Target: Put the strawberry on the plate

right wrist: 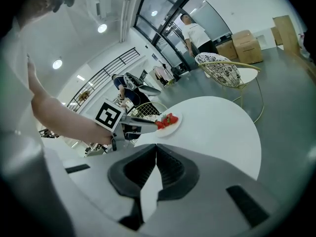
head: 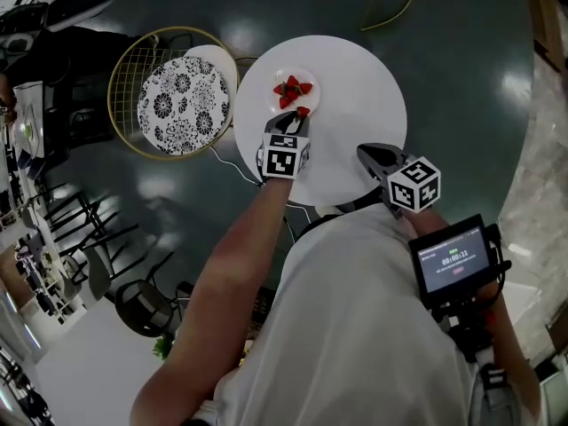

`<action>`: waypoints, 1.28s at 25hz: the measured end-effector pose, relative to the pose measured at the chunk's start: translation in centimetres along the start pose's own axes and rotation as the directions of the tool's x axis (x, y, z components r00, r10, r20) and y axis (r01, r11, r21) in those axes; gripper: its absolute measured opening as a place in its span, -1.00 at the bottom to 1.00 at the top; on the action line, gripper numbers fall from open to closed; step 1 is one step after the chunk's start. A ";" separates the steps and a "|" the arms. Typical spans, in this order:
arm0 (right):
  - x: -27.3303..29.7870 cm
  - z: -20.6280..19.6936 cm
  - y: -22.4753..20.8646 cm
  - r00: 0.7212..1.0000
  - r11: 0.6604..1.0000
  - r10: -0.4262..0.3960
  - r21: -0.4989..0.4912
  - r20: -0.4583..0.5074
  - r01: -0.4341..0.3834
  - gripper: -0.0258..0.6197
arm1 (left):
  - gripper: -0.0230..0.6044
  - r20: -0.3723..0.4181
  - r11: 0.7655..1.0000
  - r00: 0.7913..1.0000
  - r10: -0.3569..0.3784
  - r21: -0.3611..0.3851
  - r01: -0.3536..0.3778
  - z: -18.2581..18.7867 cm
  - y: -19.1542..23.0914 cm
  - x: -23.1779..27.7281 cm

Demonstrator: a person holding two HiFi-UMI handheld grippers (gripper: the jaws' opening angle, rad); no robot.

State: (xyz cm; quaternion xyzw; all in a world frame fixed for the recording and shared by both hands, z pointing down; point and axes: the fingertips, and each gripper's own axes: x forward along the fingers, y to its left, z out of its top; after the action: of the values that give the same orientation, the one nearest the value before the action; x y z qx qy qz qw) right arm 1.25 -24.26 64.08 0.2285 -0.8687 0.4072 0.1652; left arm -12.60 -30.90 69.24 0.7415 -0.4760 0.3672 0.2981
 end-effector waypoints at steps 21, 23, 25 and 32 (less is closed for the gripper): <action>1.7 -1.1 -3.9 1.000 0.997 -0.027 0.069 0.000 0.027 -0.90 | -0.57 -0.080 0.984 0.997 0.025 -0.172 -0.038 -1.5 3.3 6.0; 1.8 -0.9 -3.7 1.000 0.998 -0.021 0.067 0.001 0.020 -0.90 | -0.57 -0.080 0.985 0.996 0.030 -0.164 -0.043 -1.5 3.2 5.8; 2.0 -0.6 -3.6 1.000 0.998 -0.014 0.065 0.000 0.014 -0.90 | -0.57 -0.071 0.984 0.997 0.028 -0.171 -0.040 -1.3 3.1 5.7; 2.1 -0.5 -3.5 1.000 0.999 0.000 0.053 -0.005 0.001 -0.90 | -0.56 -0.012 0.979 1.000 0.019 -0.201 -0.021 -0.5 2.8 4.3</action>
State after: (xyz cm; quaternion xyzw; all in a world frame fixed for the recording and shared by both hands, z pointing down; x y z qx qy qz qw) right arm 1.39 -26.38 67.57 0.2320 -0.8572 0.4305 0.1613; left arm -14.11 -33.60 73.32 0.7009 -0.5167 0.3237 0.3702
